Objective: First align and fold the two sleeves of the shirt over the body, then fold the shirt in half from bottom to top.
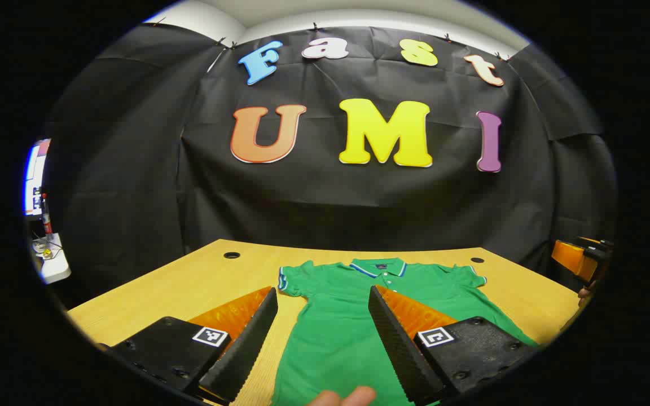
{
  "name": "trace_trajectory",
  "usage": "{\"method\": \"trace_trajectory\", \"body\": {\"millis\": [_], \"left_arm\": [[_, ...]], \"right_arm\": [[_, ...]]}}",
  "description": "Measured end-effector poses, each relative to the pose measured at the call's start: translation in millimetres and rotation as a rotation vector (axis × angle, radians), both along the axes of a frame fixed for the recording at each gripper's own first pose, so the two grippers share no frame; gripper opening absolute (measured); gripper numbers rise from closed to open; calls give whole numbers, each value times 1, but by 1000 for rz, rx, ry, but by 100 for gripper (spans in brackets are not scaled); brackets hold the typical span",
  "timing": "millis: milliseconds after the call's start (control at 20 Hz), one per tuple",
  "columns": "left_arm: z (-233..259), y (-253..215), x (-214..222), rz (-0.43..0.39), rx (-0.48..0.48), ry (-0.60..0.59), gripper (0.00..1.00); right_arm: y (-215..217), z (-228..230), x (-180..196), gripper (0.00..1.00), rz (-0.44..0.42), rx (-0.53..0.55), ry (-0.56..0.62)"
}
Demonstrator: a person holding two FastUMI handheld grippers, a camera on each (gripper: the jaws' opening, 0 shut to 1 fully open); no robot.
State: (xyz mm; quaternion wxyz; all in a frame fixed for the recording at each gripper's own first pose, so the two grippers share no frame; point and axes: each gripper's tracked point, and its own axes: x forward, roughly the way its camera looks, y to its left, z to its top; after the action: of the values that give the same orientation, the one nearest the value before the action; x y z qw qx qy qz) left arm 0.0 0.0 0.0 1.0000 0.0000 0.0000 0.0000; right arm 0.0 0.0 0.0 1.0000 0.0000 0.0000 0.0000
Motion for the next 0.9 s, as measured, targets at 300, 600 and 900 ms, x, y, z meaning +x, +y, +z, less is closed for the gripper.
{"method": "trace_trajectory", "body": {"millis": [300,600,900], "left_arm": [[37,-2,-11,23,22,-74,100],[36,3,-16,23,66,-68,100],[27,-1,-13,1,44,-35,100]], "right_arm": [[4,9,-5,95,1,-61,2],[25,13,-21,95,60,-46,29],[21,18,-30,96,57,-96,11]]}}
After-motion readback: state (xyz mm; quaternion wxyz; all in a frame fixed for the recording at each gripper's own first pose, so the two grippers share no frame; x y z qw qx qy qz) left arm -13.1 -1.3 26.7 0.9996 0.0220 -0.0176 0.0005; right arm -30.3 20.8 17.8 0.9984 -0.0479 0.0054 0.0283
